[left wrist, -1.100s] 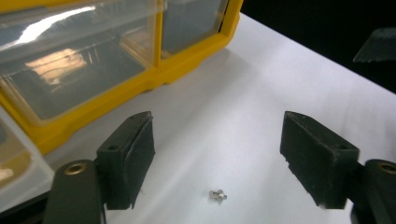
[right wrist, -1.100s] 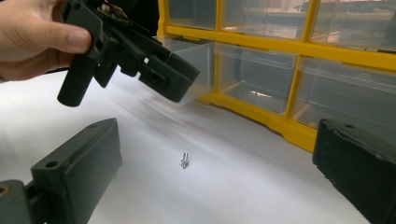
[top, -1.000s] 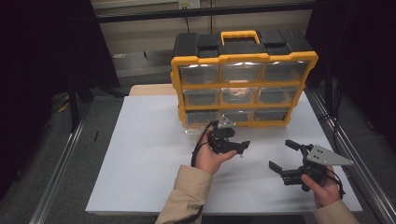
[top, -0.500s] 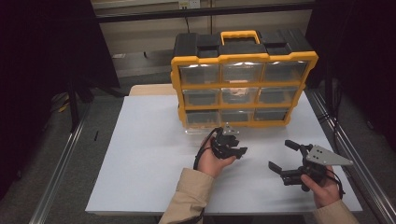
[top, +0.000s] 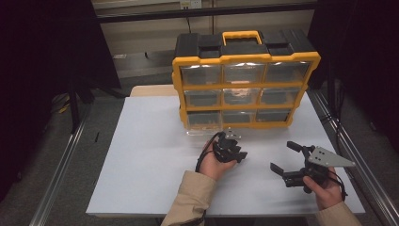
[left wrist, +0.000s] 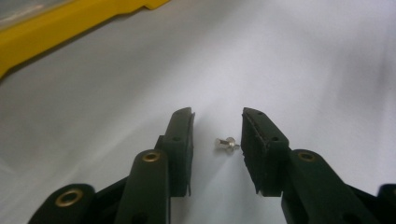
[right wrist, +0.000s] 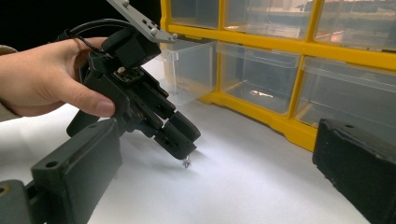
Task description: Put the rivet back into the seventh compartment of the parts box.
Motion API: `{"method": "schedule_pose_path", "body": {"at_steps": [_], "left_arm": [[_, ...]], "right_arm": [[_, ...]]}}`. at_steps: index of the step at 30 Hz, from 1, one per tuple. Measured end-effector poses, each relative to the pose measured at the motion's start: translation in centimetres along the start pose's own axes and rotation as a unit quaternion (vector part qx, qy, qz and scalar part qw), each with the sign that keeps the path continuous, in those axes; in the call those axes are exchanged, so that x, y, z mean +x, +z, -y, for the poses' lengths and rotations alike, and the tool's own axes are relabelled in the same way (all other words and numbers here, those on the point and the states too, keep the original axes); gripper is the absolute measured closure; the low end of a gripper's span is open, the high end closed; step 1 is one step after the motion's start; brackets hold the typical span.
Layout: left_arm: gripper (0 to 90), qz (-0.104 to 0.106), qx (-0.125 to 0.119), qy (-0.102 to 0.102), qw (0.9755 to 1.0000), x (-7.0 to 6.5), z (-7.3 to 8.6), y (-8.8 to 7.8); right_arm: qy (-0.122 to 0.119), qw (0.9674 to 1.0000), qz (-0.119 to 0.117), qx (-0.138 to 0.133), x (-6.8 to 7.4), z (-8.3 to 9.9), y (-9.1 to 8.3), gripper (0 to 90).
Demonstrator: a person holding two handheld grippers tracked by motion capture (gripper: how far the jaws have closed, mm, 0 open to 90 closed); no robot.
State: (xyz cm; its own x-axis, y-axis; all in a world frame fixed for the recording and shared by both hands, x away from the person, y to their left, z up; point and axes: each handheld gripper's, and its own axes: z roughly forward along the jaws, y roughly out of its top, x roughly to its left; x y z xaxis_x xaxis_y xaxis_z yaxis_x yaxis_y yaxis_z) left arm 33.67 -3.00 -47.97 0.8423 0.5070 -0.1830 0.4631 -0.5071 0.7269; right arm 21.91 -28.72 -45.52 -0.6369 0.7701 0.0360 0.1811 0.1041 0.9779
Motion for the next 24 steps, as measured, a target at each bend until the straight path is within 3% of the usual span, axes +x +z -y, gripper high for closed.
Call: {"method": "schedule_pose_path", "body": {"at_steps": [15,19,24], "left_arm": [[78.8,0.004,0.021,-0.001,0.9998,0.20,0.10,0.12],[84.0,0.006,0.017,-0.009,0.9998,0.21,0.12,0.10],[85.9,0.003,0.028,-0.014,0.9995,0.40,0.15,-0.17]], "right_arm": [[0.001,1.0000,0.000,-0.002,0.01,0.00,0.01,0.8],[-0.001,1.0000,-0.002,-0.001,-0.03,0.01,0.00,0.8],[-0.002,1.0000,-0.002,0.001,-0.01,0.02,0.02,0.8]]}}
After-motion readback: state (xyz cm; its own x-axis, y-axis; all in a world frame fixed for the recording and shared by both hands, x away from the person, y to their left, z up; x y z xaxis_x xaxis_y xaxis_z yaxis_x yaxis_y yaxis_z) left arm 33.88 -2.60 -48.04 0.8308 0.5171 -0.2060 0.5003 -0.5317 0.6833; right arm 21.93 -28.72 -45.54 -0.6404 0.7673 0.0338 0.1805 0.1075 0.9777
